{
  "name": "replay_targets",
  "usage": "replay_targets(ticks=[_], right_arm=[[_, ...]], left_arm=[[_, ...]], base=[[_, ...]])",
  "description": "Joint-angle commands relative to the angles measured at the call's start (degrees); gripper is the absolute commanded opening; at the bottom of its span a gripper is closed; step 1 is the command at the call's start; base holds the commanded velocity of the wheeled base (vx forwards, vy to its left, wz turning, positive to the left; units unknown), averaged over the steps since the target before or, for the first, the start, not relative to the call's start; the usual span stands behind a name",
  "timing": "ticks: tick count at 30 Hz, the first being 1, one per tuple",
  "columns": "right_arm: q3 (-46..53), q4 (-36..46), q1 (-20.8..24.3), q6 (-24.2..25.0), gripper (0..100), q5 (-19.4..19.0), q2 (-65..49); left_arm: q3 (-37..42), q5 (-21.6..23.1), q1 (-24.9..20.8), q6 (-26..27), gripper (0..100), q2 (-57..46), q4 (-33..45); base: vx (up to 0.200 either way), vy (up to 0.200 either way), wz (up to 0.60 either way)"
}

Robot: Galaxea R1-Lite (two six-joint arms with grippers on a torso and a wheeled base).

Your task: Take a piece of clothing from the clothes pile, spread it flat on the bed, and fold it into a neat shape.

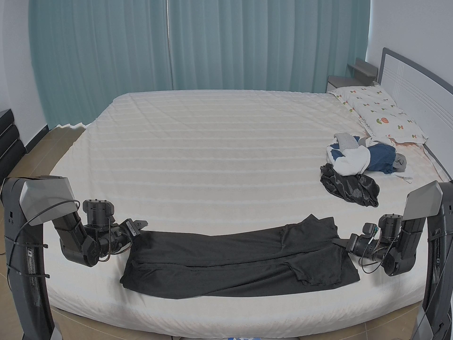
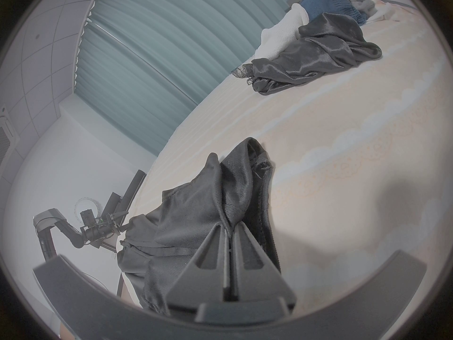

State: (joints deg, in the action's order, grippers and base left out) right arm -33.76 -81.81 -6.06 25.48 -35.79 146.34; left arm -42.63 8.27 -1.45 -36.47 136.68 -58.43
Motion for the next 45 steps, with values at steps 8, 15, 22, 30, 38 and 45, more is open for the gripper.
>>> replay_targets(ticks=[8, 15, 22, 30, 38, 45], right_arm=[[0.09, -0.02, -0.01, 0.01, 0, -0.07, 0.09], [0.18, -0.02, -0.01, 0.01, 0, 0.02, 0.09], [0.18, -0.02, 0.08, 0.01, 0, 0.02, 0.09], [0.36, -0.28, 0.08, 0.01, 100, 0.02, 0.00], [2.12, -5.46, -0.18, 0.01, 100, 0.11, -3.25], [1.32, -5.38, 0.08, 0.63, 100, 0.20, -8.52]], left_arm=[[-0.70, -4.31, 1.01, -2.55, 0, 1.22, -0.11], [-1.84, -5.19, 1.71, -3.69, 0, 1.83, -0.19], [-1.75, -5.19, 1.71, -3.34, 100, 2.01, -0.28], [-1.49, -5.19, 1.63, -3.16, 100, 2.10, -0.37], [-1.23, -5.19, 1.63, -3.52, 100, 2.36, -1.51], [-1.40, -4.84, 1.98, -3.87, 100, 2.27, -1.51]], base=[[0.000, 0.000, 0.00], [0.000, 0.000, 0.00], [0.000, 0.000, 0.00], [0.000, 0.000, 0.00], [0.000, 0.000, 0.00], [0.000, 0.000, 0.00]])
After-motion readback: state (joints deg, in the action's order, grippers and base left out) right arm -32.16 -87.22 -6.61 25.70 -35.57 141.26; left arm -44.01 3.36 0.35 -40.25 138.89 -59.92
